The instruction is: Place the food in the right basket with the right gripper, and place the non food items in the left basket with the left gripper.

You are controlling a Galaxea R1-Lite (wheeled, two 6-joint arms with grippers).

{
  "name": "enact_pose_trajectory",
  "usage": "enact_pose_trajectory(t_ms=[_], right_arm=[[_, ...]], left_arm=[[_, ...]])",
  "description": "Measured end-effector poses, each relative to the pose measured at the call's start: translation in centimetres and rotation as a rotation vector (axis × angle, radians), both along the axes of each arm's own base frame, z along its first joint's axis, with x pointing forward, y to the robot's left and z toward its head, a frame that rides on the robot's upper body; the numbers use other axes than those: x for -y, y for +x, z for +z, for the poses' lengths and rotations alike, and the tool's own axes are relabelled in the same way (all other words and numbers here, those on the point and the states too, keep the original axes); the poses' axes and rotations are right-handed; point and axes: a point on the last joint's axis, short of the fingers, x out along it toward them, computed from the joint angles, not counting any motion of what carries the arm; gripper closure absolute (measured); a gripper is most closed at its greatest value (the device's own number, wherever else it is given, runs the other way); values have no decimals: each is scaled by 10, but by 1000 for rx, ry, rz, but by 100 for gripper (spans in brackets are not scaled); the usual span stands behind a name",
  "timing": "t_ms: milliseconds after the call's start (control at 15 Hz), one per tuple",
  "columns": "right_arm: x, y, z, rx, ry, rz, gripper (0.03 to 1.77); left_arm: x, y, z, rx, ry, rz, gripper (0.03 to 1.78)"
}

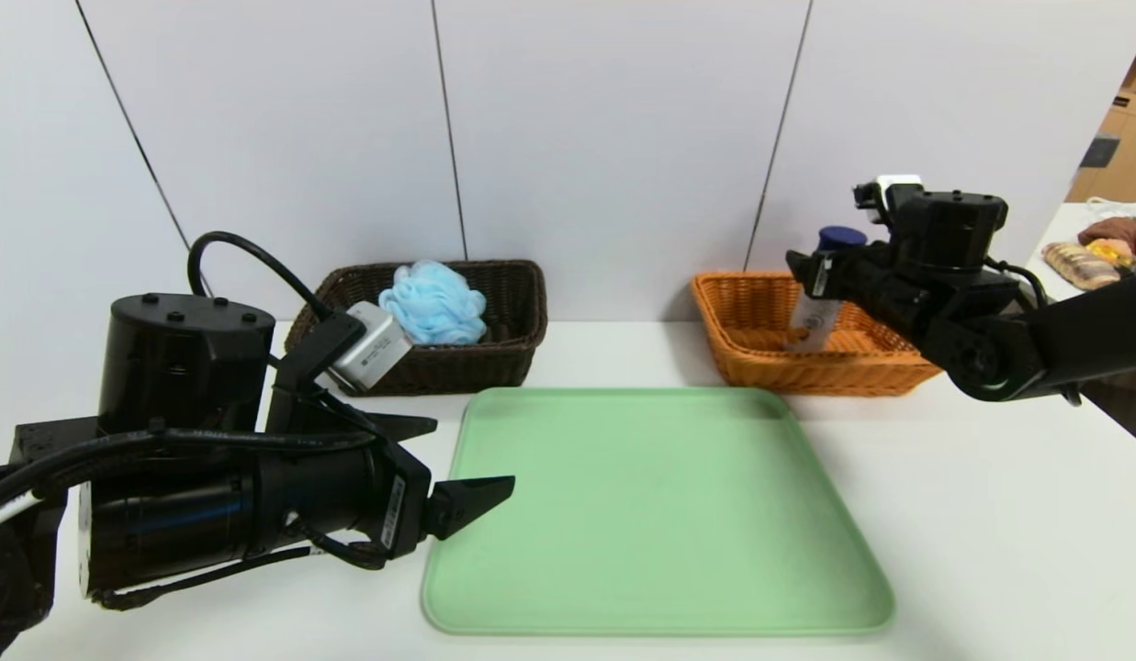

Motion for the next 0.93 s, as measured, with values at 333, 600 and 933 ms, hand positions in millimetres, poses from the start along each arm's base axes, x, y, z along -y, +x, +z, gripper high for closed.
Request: enact_pose_trajectory(t_ms=[333,600,933], right_arm=[[2,-24,17,-65,25,25,17],[5,-51,38,-120,62,65,14],[12,-99,69,-107,80,71,12]], left_arm=[[0,0,0,0,-1,-1,12],[-1,-1,0,-2,-3,2,12],[-7,-9,13,32,-37,36,12]])
